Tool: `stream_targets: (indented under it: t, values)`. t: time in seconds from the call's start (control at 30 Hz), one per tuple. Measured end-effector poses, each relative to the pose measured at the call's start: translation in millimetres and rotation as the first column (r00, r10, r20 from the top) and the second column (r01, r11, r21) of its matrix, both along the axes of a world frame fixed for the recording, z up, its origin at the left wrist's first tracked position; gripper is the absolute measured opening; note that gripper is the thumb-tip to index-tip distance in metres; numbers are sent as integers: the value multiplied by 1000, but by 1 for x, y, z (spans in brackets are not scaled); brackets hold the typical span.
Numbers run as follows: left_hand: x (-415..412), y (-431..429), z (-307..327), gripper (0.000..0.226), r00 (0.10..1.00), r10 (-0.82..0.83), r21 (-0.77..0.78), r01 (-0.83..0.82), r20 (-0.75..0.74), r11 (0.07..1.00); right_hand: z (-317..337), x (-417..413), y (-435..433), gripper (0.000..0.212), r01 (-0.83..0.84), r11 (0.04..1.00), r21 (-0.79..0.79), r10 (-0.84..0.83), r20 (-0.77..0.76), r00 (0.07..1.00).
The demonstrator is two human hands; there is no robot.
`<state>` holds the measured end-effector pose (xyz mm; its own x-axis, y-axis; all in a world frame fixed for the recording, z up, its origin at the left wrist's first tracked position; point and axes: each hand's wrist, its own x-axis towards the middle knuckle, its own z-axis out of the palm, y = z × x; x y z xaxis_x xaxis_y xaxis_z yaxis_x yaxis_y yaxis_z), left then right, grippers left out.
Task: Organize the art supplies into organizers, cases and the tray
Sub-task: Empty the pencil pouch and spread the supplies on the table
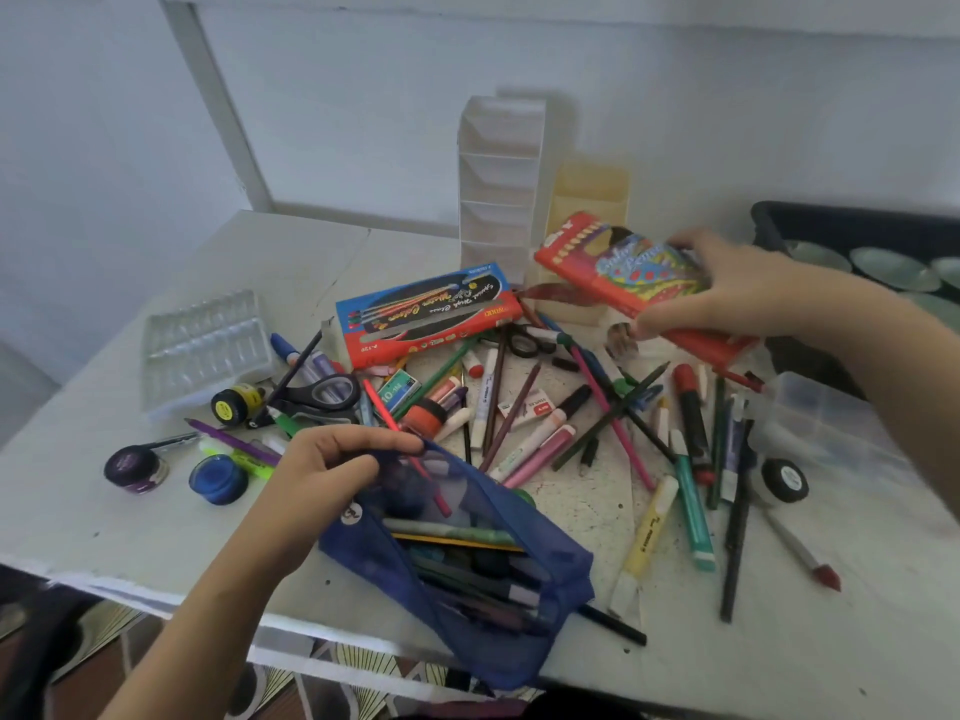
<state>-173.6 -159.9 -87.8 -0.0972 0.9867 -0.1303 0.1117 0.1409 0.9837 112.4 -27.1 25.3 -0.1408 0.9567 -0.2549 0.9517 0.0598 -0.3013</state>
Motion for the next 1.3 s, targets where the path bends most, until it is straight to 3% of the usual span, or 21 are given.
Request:
stream_targets:
  t: [0.17,0.37,0.6,0.8,0.97,1.13,1.23,1.3]
  values:
    - [0,0,-2,43,1000,8,2,-8,14,1000,-23,4,15,103,86,995,51,-88,32,996]
    - [-2,1,-4,42,1000,3,-13,-3,23,1000,-29,12,22,102,151,988,-39,-154,-86,984]
    - [-3,1,-4,42,999,-10,-15,11,36,1000,-20,20,17,95,173,974,-147,-186,-76,980]
    - [-4,1,-5,42,999,-19,-13,20,37,1000,-5,29,3,93,147,961,-236,-164,-52,985]
    - [-3,1,-3,41,998,-17,-15,18,54,1000,13,38,-4,141,63,967,-245,-79,-55,995]
    - [-2,2,-2,41,998,-21,-21,22,61,1000,29,44,-16,131,25,968,-248,-49,-91,995]
    - [-3,1,-3,41,998,-23,-14,23,58,1000,33,45,-19,136,6,967,-254,-21,-56,998]
    - [-3,0,-4,41,998,-21,-13,22,55,1000,31,40,-21,129,-47,970,-240,42,-25,999]
